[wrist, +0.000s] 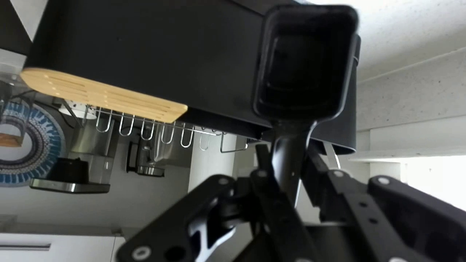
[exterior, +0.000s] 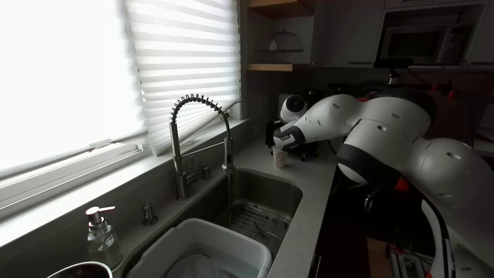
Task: Pick up the black scoop and use it to move one scoop of water from the tap into the styrofoam cup
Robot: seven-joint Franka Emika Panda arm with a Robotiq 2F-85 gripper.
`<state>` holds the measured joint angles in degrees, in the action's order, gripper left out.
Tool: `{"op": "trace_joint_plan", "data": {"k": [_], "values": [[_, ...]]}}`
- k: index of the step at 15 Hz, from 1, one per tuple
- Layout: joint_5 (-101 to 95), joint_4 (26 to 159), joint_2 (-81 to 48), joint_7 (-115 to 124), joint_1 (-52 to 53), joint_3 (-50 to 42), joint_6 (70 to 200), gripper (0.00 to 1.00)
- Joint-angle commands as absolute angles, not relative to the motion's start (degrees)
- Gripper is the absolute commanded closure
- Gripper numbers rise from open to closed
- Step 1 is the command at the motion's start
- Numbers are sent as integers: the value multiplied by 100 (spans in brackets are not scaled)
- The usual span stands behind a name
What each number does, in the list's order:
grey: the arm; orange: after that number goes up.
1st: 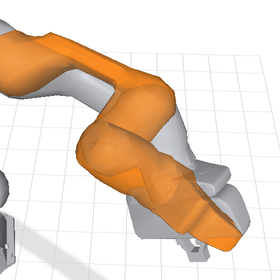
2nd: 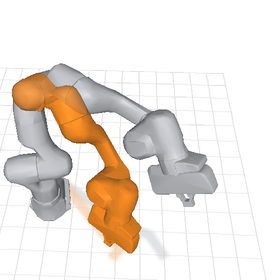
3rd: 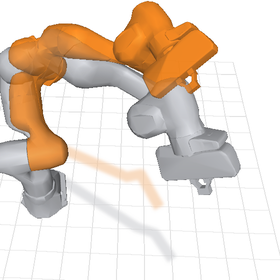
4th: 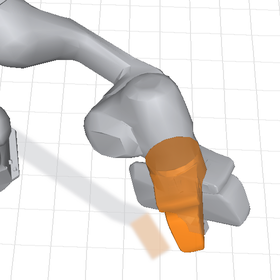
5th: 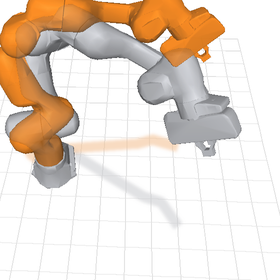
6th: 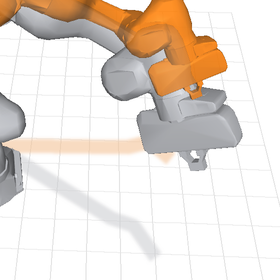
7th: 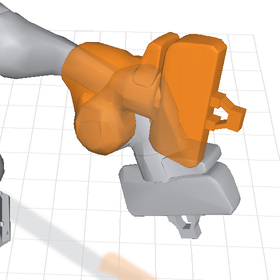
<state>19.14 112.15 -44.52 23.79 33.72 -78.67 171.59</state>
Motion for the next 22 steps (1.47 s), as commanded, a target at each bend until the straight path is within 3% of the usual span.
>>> {"op": "trace_joint_plan", "data": {"k": [1,15,22], "values": [[1648,11075,-4274,2691,3406,-7983,16293,94],[657,10952,-3126,3228,3662,-7795,14069,94],[165,11385,-2575,3190,3308,-7210,13872,94]]}}
